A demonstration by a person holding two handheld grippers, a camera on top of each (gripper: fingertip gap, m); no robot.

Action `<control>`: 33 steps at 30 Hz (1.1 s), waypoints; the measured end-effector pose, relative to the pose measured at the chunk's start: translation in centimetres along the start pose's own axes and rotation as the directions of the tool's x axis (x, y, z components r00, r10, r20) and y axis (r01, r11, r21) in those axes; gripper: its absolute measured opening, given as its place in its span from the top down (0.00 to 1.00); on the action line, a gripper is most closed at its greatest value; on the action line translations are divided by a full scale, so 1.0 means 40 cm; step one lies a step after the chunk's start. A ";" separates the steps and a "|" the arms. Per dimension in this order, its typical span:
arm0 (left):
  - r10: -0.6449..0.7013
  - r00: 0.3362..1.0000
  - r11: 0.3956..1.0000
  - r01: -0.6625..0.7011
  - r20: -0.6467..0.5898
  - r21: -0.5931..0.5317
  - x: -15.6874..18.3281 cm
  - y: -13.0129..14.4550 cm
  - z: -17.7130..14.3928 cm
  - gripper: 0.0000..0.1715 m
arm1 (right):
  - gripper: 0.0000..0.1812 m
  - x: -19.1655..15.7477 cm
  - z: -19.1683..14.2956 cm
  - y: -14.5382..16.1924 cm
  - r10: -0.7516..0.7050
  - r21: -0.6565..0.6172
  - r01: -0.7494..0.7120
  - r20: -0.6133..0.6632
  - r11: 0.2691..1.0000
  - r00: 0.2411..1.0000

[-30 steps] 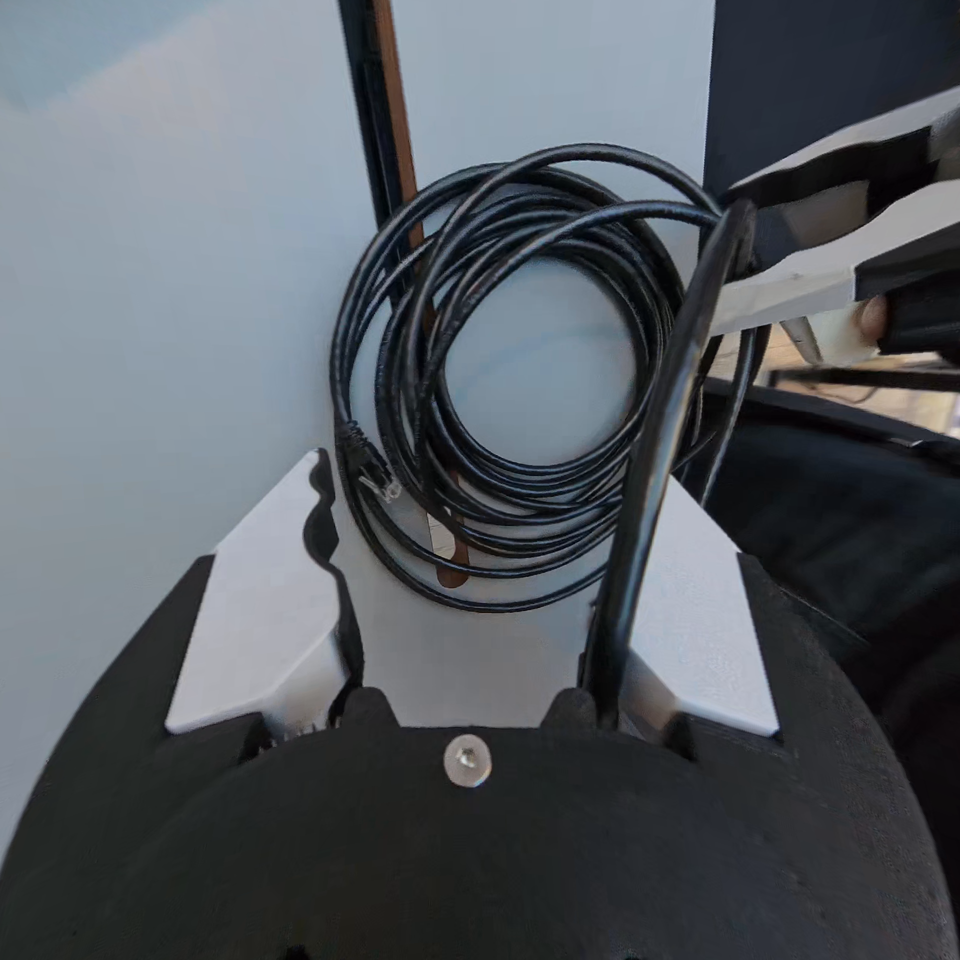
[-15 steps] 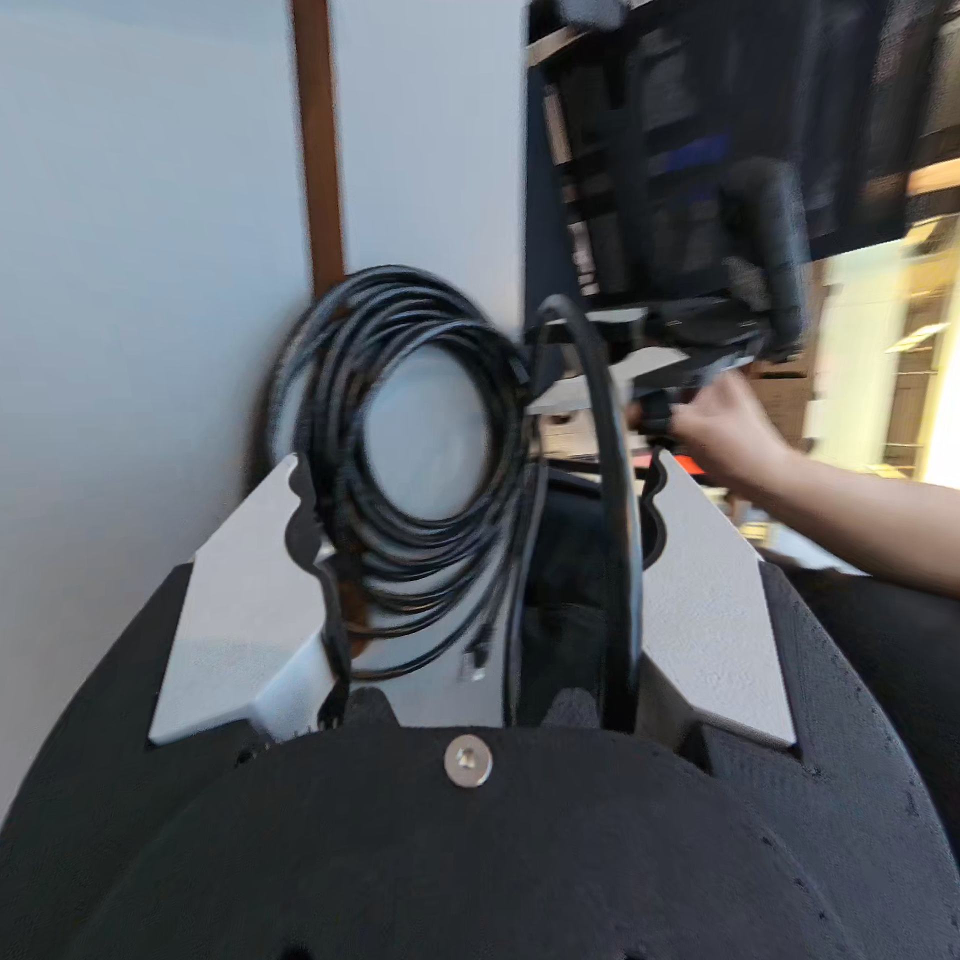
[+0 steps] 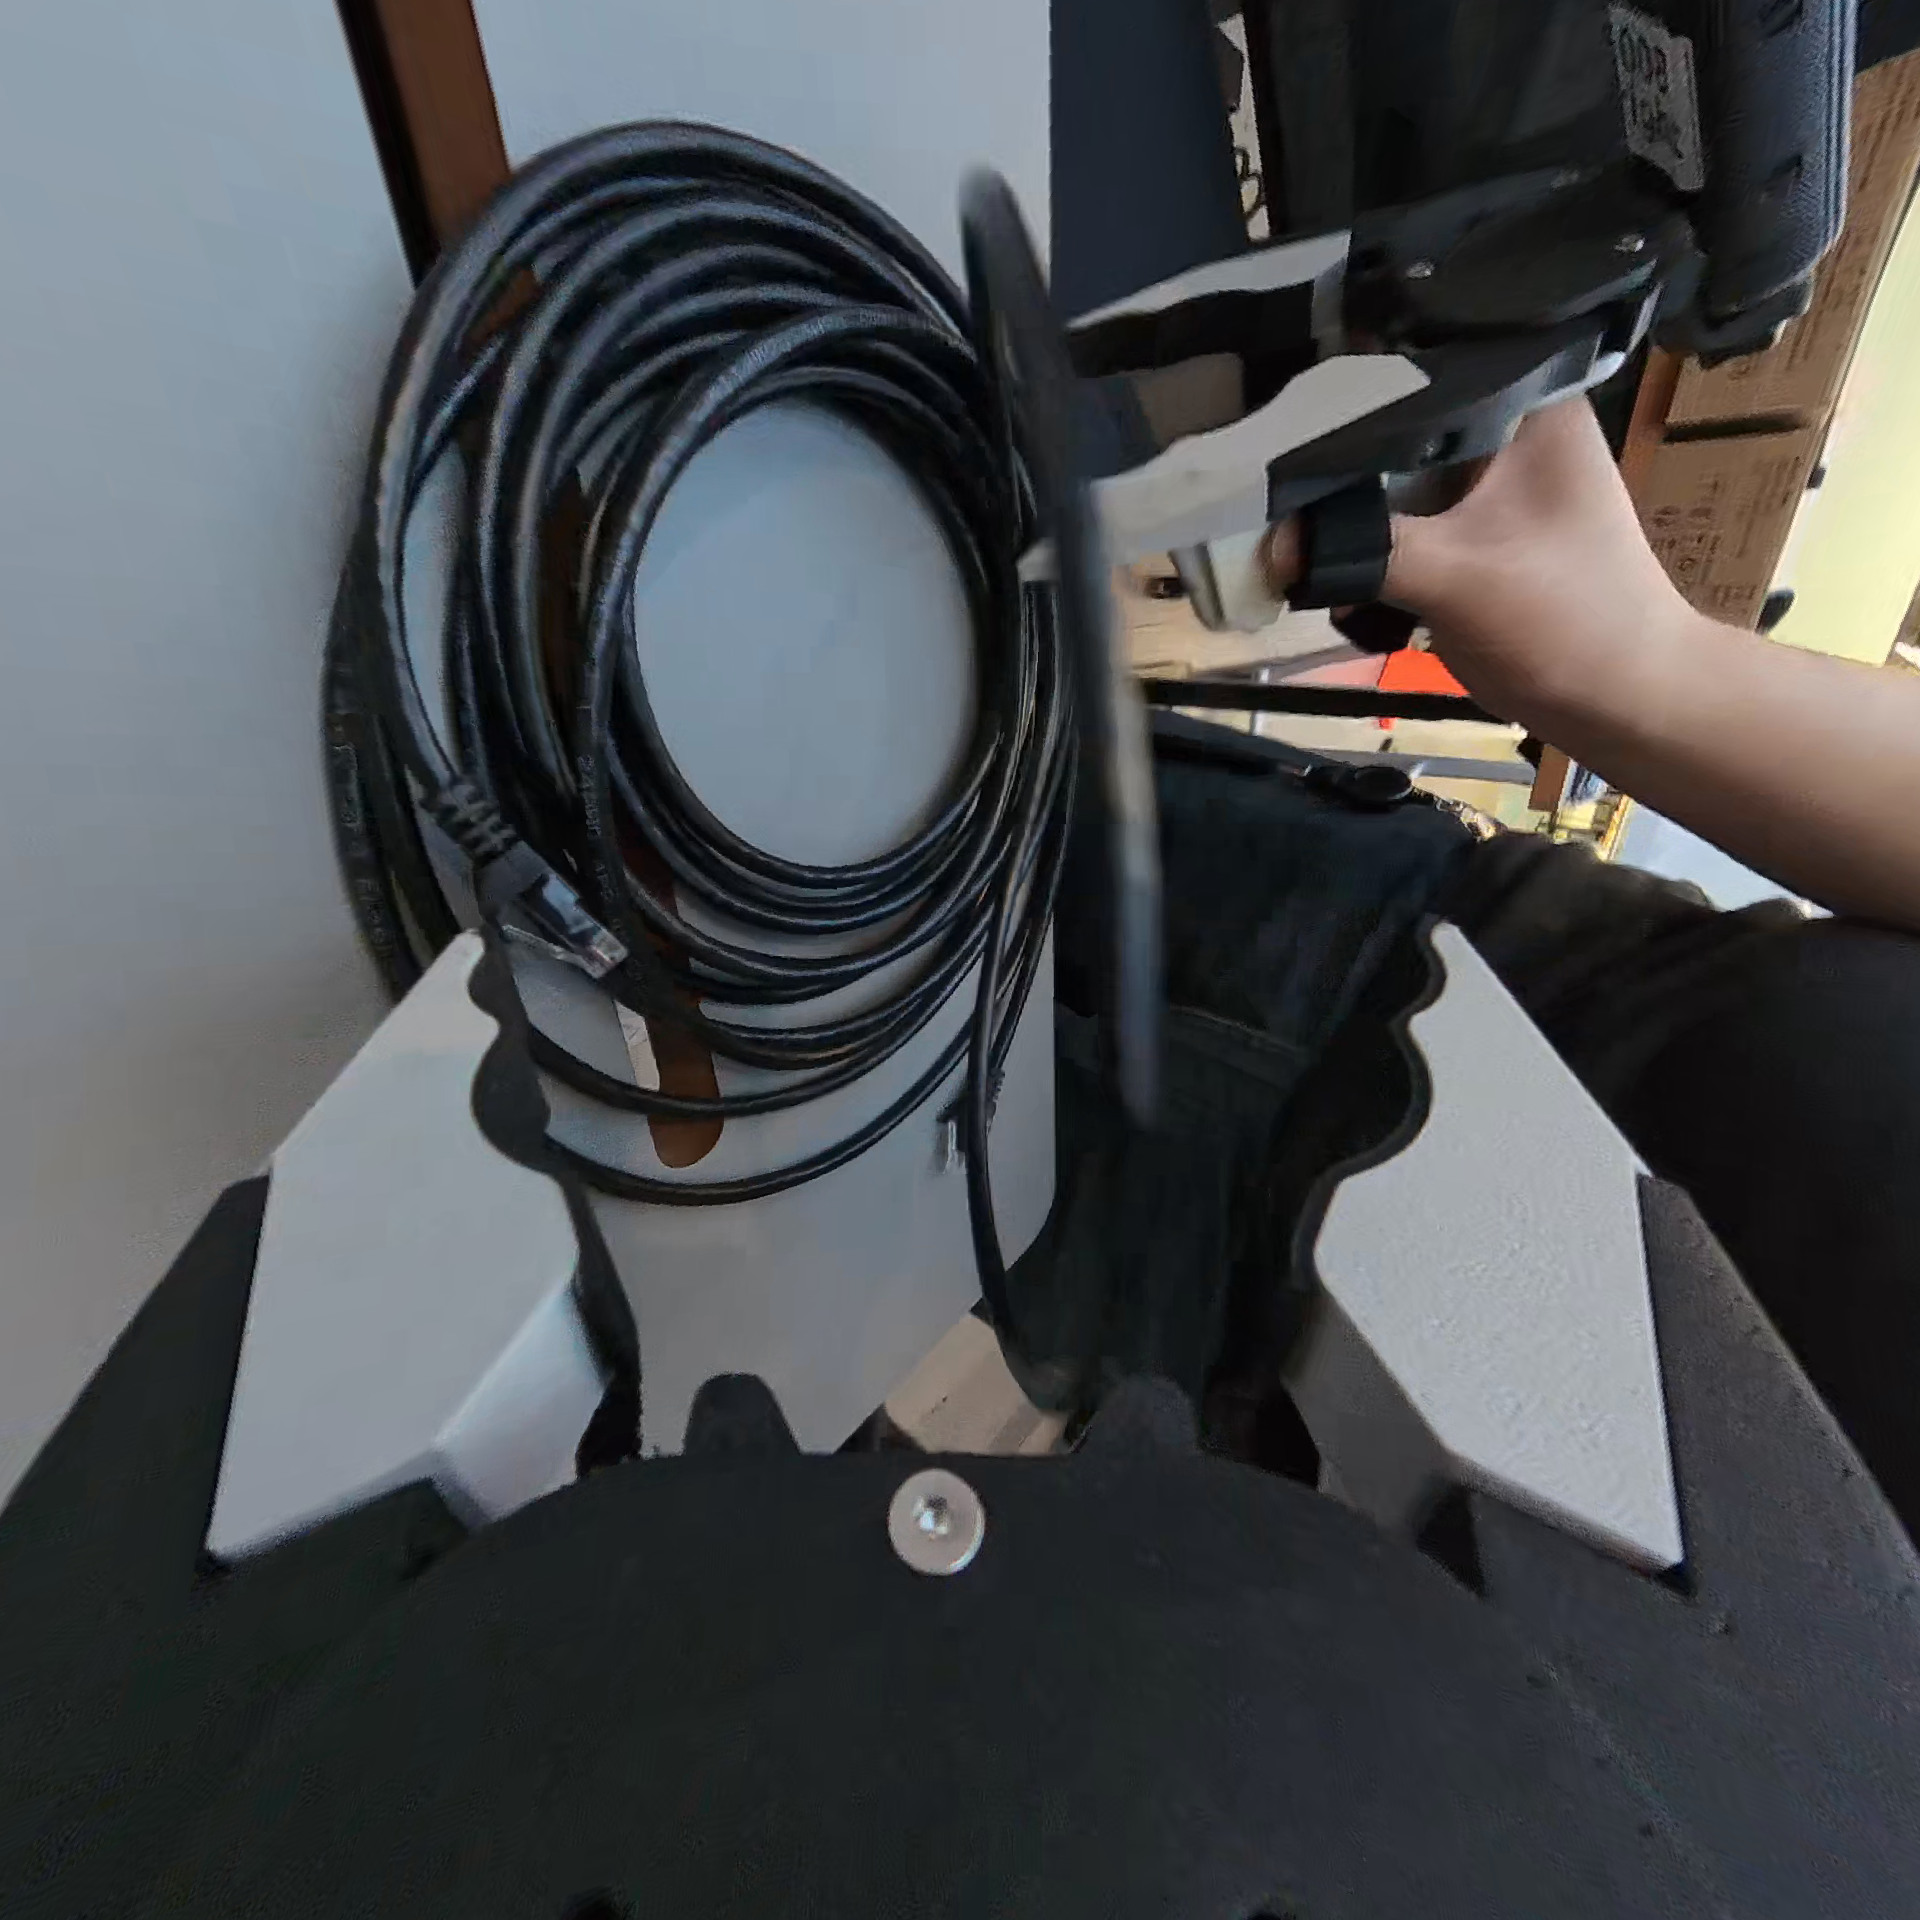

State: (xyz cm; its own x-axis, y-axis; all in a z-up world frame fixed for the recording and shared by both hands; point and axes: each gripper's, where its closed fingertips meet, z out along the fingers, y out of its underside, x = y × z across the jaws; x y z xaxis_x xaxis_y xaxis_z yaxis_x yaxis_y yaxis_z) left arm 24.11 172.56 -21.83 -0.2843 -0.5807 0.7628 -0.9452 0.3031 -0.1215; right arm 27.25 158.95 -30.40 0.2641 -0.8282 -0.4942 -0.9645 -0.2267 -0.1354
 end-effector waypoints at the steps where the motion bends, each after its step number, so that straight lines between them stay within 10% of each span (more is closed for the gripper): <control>1: 0.021 1.000 0.999 -0.021 0.007 -0.033 0.000 0.013 -0.001 0.08 | 0.49 0.002 0.000 -0.001 -0.017 0.001 0.017 -0.005 1.000 1.000; 6: 0.165 0.980 0.977 -0.148 0.108 -0.154 -0.006 0.069 -0.011 0.08 | 0.49 -0.003 0.003 -0.006 -0.049 0.008 0.049 0.000 0.999 0.999; 9: 0.334 0.859 0.943 -0.299 0.388 -0.150 -0.062 0.047 -0.052 0.09 | 0.49 -0.003 0.004 -0.007 -0.064 0.009 0.064 0.001 0.998 0.998; 18: 0.443 0.629 0.838 -0.544 0.639 -0.045 0.090 -0.016 0.052 0.11 | 0.53 -0.007 0.003 0.014 0.015 -0.005 -0.015 0.090 1.000 0.996; 23: 0.214 0.735 0.921 -0.371 0.644 0.117 0.021 0.005 -0.114 0.08 | 0.59 -0.025 -0.016 0.027 0.034 -0.013 -0.032 0.184 0.999 0.982; 27: 0.332 0.742 0.791 -0.556 0.582 0.257 0.208 0.009 -0.218 0.35 | 0.66 -0.080 -0.124 0.003 -0.093 0.192 0.019 0.386 0.981 0.918; 33: 0.390 0.822 0.796 -0.528 0.416 0.296 0.300 0.027 0.051 0.28 | 0.57 -0.077 -0.171 0.092 0.000 0.127 -0.114 0.668 0.985 0.744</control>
State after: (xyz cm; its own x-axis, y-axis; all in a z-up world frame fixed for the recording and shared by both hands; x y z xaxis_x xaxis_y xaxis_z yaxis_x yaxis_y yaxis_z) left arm 19.35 164.38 -14.12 -0.6689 -0.6733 0.3151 -0.6501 0.3241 -0.6873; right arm 22.90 157.19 -23.51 0.1963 -0.2740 -0.9415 -0.9805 -0.0635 -0.1860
